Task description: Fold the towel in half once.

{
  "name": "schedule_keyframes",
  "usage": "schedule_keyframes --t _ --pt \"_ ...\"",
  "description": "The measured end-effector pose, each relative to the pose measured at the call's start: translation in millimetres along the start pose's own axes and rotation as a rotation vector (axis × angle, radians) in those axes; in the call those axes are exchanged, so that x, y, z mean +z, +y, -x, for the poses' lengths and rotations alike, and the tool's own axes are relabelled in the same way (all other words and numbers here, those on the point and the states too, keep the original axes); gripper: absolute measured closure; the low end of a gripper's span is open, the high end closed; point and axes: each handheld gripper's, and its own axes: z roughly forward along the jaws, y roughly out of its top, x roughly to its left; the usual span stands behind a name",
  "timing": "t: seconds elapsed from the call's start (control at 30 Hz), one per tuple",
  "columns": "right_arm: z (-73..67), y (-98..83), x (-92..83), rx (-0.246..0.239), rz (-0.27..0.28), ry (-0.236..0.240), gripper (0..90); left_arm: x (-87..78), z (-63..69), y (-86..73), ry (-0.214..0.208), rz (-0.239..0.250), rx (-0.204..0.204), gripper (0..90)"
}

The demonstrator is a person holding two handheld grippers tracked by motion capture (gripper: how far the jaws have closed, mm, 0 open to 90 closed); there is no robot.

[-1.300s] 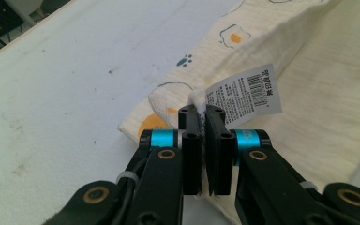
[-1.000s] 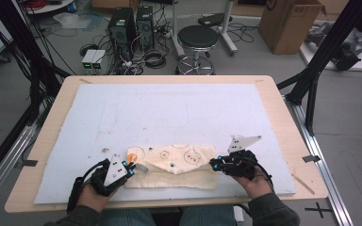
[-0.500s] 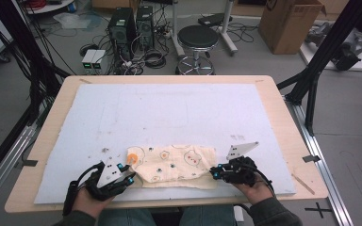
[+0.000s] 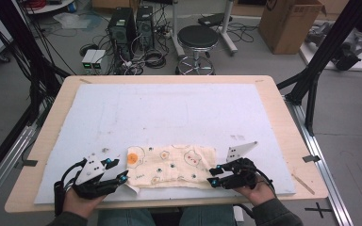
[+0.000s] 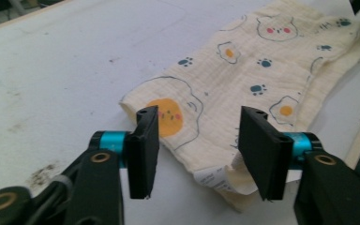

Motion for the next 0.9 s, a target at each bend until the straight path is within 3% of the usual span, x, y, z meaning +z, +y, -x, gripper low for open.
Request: schedule_keyframes --t 0.13,0.23,0.43,0.63,0.73,0.9 --pt "5.2 2.8 3.0 -0.003 -0.028 -0.041 63.8 17.1 2.6 1.3 -0.058 -0.065 0.024 64.8" --pt "6.9 2.4 11.3 -0.011 -0.062 -0.046 65.4 29.2 4.6 -0.8 -0.105 -0.127 0.041 66.8" --pt "5.5 -2.7 21.4 -0.045 -0.097 -0.055 64.5 36.1 2.0 -11.2 -0.14 -0.206 0.046 63.6" --pt "2.2 -4.2 21.8 -0.083 -0.098 -0.1 73.6 34.9 2.6 -14.5 -0.145 -0.193 0.075 66.5" --pt "1.9 -3.2 22.4 -0.086 -0.103 -0.096 84.8 35.1 3.5 -14.4 -0.14 -0.193 0.098 75.3" --pt "2.6 -1.1 22.5 -0.093 -0.114 -0.083 87.9 36.4 7.2 -12.6 -0.132 -0.197 0.13 86.5"
